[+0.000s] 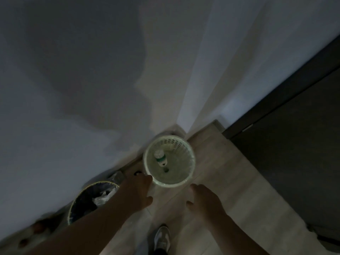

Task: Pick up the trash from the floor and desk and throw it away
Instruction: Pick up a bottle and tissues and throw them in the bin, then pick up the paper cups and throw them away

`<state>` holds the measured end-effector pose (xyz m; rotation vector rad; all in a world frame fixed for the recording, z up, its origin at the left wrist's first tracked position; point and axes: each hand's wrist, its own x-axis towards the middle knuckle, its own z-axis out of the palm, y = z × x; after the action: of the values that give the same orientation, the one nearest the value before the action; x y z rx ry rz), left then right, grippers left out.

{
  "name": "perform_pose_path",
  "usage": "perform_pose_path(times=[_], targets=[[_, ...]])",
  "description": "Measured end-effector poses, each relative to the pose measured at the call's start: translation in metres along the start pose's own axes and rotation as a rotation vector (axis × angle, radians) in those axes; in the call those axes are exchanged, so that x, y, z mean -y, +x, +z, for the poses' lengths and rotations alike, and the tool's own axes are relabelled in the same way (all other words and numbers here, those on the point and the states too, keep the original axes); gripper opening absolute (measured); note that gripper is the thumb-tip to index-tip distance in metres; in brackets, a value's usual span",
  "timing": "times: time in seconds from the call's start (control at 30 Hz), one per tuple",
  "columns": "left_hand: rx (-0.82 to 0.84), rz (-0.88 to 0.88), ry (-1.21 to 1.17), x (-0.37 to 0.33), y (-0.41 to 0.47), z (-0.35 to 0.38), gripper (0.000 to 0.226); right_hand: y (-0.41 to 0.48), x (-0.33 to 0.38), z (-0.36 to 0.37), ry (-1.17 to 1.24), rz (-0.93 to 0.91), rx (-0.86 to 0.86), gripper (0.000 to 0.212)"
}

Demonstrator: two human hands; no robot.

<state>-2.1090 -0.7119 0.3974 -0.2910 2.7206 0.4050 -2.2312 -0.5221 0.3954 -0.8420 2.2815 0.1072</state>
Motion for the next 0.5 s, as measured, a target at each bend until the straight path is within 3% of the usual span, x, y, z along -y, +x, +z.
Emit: perform_pose_path(times=[0.07,0.17,0.3,0.37,0.4,0.5], targets=[[-0.071,0.037,0.029,0.000,-0.019,-0.026,0.059,-0.017,0.014,-0.018,0.000,-0.023,-0.043,0.045],[0.087,-0.113,0.007,0.001,-0.050,-0.063,0.058,-0.048,0.034,-0.048,-0.005,-0.059,-0.102,0.052],[-0.010,-0.058,0.043,0.002,-0.100,-0.128,0.041,-0.096,0.064,-0.100,-0.010,-0.111,-0.171,0.055],[-0.208,0.045,0.026,0.004,-0.127,-0.169,0.035,-0.123,0.080,-0.135,0.016,-0.149,-0.223,0.050],[-0.315,0.091,0.077,0.005,-0.141,-0.190,0.035,-0.138,0.088,-0.154,0.007,-0.169,-0.251,0.044],[-0.334,0.071,0.027,0.005,-0.180,-0.251,0.048,-0.189,0.116,-0.211,0.033,-0.193,-0.350,0.037]])
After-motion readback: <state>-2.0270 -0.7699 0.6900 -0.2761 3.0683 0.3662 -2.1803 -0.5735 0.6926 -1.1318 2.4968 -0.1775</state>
